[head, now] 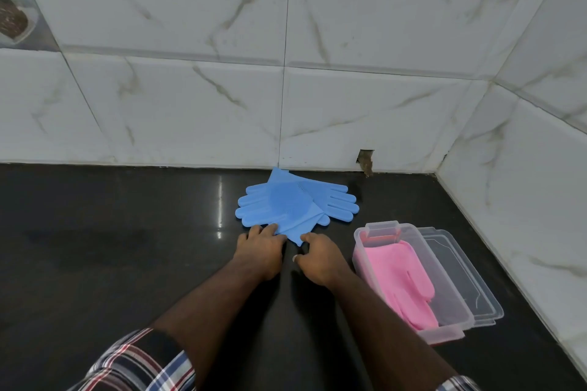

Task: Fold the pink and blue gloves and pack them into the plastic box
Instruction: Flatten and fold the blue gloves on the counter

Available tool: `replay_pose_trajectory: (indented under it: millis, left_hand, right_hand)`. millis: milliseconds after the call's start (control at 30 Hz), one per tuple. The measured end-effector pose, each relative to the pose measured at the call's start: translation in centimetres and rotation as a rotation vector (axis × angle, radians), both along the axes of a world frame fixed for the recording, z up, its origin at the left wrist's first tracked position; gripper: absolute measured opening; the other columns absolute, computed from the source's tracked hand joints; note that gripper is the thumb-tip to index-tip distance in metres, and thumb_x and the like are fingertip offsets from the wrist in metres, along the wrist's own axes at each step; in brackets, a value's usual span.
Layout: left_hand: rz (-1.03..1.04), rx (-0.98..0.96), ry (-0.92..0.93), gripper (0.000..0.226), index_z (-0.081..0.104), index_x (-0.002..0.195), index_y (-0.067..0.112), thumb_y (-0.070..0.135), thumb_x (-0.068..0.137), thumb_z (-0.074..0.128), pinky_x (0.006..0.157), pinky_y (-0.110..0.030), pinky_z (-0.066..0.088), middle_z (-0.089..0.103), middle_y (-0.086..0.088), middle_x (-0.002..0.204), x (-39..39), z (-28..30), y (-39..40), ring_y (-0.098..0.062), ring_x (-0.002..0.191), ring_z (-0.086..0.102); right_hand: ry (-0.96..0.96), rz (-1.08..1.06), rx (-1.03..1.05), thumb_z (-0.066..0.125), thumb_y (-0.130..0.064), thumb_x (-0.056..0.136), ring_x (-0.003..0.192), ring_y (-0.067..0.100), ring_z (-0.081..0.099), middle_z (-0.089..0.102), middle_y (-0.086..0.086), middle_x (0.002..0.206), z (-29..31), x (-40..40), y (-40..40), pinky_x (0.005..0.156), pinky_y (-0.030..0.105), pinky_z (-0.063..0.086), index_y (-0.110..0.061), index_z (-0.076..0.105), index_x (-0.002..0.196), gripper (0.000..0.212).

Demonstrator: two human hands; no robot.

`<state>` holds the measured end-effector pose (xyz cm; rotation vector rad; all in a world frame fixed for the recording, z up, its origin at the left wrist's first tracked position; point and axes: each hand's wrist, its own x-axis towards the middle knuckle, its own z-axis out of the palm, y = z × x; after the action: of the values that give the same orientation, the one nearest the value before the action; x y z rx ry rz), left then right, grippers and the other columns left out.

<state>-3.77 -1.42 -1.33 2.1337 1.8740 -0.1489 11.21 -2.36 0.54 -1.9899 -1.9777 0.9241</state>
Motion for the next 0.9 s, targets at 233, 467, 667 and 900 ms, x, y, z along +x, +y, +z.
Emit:
replay_pose_trajectory:
  millis: [233,467,667,900]
  left_hand:
    - [0.060,-0.041,-0.096,0.042,0.054,0.136,0.023,0.030,0.095,0.051,0.112,-0.050,0.032,0.041,0.004,0.151,0.0,0.1,0.9,-0.026,0.136,0.037]
    - [0.078,-0.081,-0.082,0.054,0.041,0.148,0.029,0.031,0.094,0.050,0.116,-0.054,0.028,0.022,0.003,0.163,-0.7,0.0,0.8,-0.030,0.145,0.025]
    - [0.104,-0.054,-0.120,0.052,0.045,0.144,0.019,0.034,0.095,0.051,0.113,-0.053,0.034,0.034,0.002,0.159,-0.4,1.2,0.8,-0.030,0.139,0.036]
    - [0.062,0.116,-0.267,0.022,0.063,0.105,0.014,0.029,0.092,0.052,0.092,-0.042,0.051,0.064,-0.001,0.123,-3.1,4.2,-0.7,-0.022,0.104,0.057]
  right_hand:
    - [-0.006,0.027,0.006,0.067,-0.030,0.086,0.134,0.022,0.046,0.047,0.005,0.148,-0.1,0.5,-0.1,0.110,0.033,0.036,-0.015,0.045,0.145,0.065]
    - [0.002,0.046,0.012,0.068,-0.032,0.085,0.132,0.021,0.047,0.050,0.003,0.146,-0.2,0.5,-0.6,0.108,0.032,0.037,-0.016,0.046,0.144,0.065]
    - [0.015,0.042,0.009,0.069,-0.033,0.086,0.126,0.020,0.052,0.052,0.004,0.142,-0.5,1.0,-1.4,0.104,0.031,0.041,-0.017,0.045,0.145,0.066]
    - [0.064,-0.019,0.059,0.068,-0.028,0.088,0.130,0.020,0.049,0.046,0.005,0.146,0.0,0.8,-1.7,0.108,0.031,0.037,-0.020,0.048,0.143,0.060]
